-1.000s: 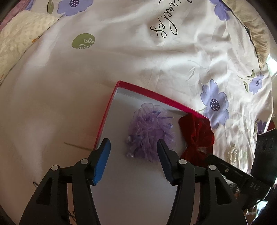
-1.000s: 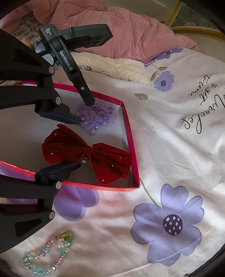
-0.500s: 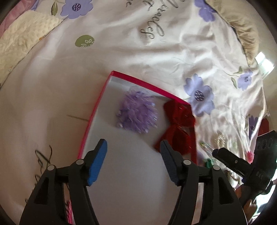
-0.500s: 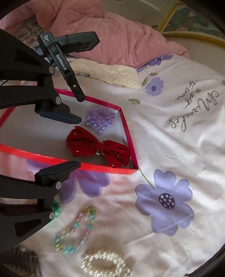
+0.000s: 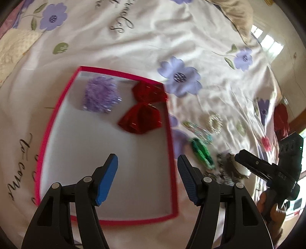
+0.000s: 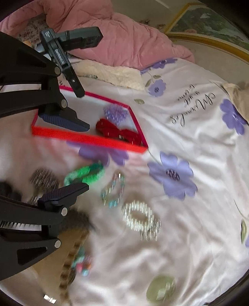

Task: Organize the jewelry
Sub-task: 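Move both open tools back over the remaining jewelry, then grasp the green braided bracelet with the left tool while the right tool grasps the pearl clip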

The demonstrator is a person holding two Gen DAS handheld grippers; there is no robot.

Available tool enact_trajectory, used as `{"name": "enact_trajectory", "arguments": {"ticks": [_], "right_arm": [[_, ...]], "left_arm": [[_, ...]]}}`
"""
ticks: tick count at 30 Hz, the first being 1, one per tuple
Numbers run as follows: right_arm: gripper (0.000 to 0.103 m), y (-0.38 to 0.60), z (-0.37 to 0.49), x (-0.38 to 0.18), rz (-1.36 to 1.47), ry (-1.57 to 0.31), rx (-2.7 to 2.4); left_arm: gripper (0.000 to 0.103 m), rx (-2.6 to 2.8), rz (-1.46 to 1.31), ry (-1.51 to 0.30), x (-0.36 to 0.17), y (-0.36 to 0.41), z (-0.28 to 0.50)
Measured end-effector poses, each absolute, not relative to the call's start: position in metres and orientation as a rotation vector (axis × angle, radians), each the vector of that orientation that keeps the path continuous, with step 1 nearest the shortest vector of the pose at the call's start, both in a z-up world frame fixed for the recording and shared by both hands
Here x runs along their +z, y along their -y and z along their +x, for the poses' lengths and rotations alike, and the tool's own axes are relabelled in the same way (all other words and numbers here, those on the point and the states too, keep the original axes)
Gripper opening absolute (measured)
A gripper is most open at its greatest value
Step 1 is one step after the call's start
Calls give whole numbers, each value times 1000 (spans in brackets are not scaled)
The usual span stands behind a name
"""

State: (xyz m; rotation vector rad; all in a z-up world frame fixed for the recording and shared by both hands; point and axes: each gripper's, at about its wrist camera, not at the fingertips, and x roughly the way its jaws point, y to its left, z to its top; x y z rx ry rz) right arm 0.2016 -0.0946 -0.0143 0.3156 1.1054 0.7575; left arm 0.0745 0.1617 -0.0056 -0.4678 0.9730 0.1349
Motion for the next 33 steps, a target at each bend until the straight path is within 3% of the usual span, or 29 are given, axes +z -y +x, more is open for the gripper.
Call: {"name": "enact_trajectory", "arguments": {"ticks": [11, 24, 33], "right_arm": [[58, 154, 215, -12, 331, -1064, 637], [57, 129, 272, -13, 223, -1101, 625], [43, 96, 313, -67, 176, -1269, 571]], "left_arm": [[64, 58, -429, -1008, -5, -113, 96], [65, 33, -422, -1115, -37, -63, 148], [63, 62, -425, -1160, -72, -60, 179]]}}
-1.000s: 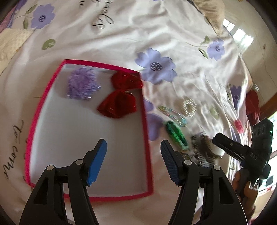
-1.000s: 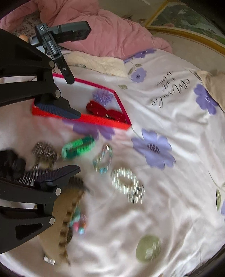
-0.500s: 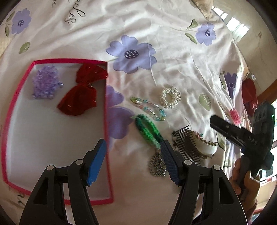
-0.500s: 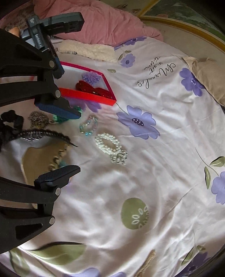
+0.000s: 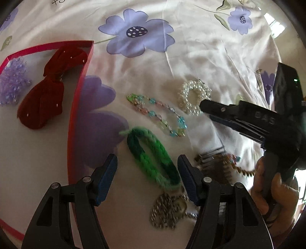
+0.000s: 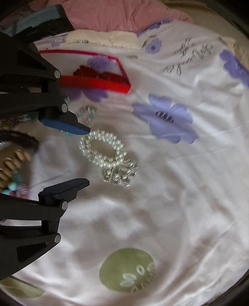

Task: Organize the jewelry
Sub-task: 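Grasp the green braided bracelet with the left tool while the right tool grasps the pearl clip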

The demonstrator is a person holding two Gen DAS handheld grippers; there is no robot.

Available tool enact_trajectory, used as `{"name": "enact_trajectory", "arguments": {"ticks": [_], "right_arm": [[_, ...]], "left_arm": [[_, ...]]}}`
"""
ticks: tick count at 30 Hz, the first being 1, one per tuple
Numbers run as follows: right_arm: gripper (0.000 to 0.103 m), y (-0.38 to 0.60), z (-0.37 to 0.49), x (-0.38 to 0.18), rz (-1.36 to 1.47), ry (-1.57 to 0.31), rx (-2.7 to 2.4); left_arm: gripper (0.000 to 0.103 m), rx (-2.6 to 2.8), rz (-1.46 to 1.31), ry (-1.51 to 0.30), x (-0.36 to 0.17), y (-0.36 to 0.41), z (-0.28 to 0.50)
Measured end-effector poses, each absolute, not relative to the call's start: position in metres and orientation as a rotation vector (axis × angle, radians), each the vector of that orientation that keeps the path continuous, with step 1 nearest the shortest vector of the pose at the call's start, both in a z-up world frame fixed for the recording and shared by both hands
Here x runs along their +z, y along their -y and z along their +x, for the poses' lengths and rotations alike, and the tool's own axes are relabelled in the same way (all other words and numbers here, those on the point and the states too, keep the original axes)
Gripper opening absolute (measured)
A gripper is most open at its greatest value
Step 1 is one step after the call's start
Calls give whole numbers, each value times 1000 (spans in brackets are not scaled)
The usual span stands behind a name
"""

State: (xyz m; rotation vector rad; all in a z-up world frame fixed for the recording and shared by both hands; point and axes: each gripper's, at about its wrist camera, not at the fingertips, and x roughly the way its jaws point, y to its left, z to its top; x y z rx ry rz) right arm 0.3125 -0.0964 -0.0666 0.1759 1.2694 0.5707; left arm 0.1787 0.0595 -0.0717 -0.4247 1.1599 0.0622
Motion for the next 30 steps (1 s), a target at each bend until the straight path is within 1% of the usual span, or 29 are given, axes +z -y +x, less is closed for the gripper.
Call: {"name": "enact_trajectory", "arguments": {"ticks": [1, 5, 7, 8, 9, 10, 12, 13, 14, 20, 30], "right_arm": [[42, 97, 315, -69, 190, -1270, 569], [43, 92, 321, -68, 200, -1263, 563], [43, 86, 323, -68, 164, -1262, 560], [42, 82, 324, -67, 143, -1260, 559], [41, 79, 323, -67, 112, -1253, 558], [39, 76, 322, -67, 82, -1245, 555], [15, 72, 320, -67, 37, -1233, 551], [15, 74, 320, -69, 48, -1234, 559], [14, 76, 320, -68, 56, -1229, 562], [14, 92, 306, -51, 139, -1172, 597], [13, 109, 270, -8, 277, -1094, 709]], "left_arm": [[63, 64, -411, -1154, -72, -59, 181], [56, 69, -377, -1147, -72, -57, 185], [42, 66, -359, -1137, -72, -56, 185], [37, 58, -362, -1138, -72, -56, 185], [34, 57, -355, -1135, -72, -55, 185], [31, 56, -345, -1132, -72, -55, 186], [23, 44, -336, -1125, -70, -53, 185], [20, 35, -341, -1122, -69, -53, 184], [18, 24, -349, -1120, -67, -54, 184], [17, -5, -391, -1080, -53, -59, 171], [17, -22, -431, -981, -11, -79, 131]]}}
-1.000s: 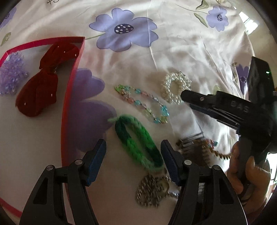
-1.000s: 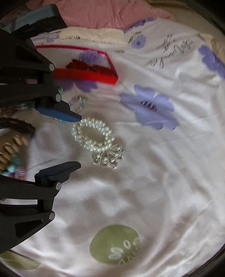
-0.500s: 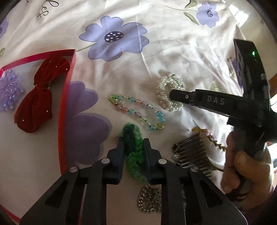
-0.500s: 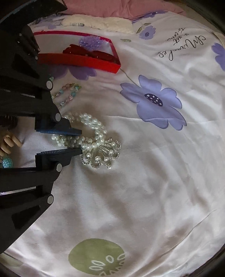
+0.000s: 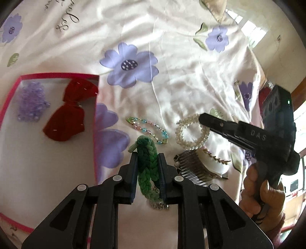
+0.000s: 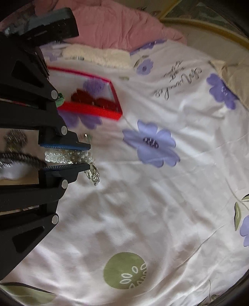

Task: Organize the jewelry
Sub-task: 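Grasp the green braided bracelet with the left tool while the right tool grasps the pearl clip, then carry bracelet and pearl clip into the box and open both tools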

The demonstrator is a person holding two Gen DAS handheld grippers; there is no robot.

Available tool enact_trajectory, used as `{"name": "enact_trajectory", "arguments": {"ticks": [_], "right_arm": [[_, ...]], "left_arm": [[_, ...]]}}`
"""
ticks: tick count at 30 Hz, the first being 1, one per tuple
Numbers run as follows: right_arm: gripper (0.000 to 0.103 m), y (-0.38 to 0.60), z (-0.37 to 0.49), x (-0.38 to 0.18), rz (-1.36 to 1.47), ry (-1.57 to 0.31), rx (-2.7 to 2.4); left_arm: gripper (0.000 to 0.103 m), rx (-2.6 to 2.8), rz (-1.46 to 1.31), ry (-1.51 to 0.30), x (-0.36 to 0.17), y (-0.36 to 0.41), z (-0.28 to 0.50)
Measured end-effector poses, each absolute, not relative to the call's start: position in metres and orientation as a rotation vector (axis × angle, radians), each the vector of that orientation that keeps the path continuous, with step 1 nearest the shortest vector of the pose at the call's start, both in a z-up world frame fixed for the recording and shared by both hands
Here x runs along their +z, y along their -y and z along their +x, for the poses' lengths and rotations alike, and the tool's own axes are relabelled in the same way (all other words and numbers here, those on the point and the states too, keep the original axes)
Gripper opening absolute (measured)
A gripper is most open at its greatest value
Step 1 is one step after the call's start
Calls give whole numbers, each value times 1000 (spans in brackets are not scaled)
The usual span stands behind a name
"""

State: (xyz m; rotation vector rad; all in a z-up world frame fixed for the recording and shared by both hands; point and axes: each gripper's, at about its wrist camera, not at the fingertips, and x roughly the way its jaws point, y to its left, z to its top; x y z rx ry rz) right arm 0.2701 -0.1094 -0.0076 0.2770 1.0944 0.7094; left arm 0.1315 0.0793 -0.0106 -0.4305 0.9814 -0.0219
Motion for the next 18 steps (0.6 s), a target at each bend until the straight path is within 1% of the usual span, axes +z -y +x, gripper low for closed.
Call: {"name": "enact_trajectory", "arguments": {"ticks": [7, 18], "right_arm": [[13, 95, 247, 9, 321, -1073, 786], [13, 40, 217, 9, 307, -1087, 899]], "left_arm": [[17, 25, -470, -933, 5, -111, 103], [17, 143, -521, -880, 13, -173, 67]]}}
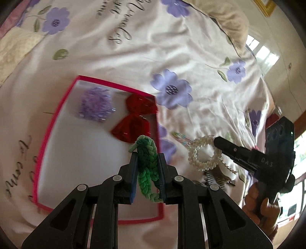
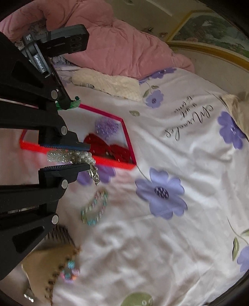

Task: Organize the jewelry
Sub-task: 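Carry bracelet and pearl clip into the box and open both tools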

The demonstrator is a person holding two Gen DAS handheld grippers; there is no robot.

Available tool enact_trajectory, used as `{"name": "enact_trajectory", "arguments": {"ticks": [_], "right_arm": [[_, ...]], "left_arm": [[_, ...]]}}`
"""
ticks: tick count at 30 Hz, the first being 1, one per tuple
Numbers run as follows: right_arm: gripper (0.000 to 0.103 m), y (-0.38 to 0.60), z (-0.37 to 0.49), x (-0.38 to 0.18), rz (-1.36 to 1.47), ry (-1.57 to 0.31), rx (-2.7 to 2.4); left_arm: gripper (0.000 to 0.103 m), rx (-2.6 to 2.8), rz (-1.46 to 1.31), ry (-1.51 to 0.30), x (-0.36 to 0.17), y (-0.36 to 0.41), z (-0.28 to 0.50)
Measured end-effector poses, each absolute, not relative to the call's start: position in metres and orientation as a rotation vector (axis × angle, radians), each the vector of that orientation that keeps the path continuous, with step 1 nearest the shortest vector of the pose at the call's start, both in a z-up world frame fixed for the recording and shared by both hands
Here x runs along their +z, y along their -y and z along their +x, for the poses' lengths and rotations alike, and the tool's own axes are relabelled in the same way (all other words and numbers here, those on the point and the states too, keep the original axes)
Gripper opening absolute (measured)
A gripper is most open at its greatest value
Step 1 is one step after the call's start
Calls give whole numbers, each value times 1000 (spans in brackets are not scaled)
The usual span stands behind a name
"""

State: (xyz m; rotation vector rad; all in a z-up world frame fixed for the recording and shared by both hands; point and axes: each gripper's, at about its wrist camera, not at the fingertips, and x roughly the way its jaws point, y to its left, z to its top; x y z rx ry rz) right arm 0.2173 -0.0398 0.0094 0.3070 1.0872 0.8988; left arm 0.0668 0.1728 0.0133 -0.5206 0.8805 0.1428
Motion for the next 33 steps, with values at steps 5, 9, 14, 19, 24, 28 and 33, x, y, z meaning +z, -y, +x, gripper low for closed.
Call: {"name": "enact_trajectory", "arguments": {"ticks": [5, 9, 14, 19, 24, 28, 33], "right_arm": [[13, 11, 210, 4, 311, -1093, 948], [13, -11, 209, -1, 309, -1096, 971], [13, -38, 214, -7, 321, -1094, 988], [13, -63, 223, -11, 342, -1087, 1003], [13, -82, 231, -26, 325, -1081, 993], [13, -87, 237, -51, 306, -1131, 961], [13, -85, 237, -65, 276, -1152, 930]], "left_arm": [[17, 191, -543, -871, 10, -199, 58], [17, 235, -566, -866, 4, -219, 53], [17, 276, -586, -873, -6, -241, 58], [17, 306, -589, -881, -13, -262, 68], [17, 324, -575, -896, -22, -275, 87], [17, 328, -553, -937, -37, -279, 103], [17, 342, -540, -979, -54, -281, 114]]}}
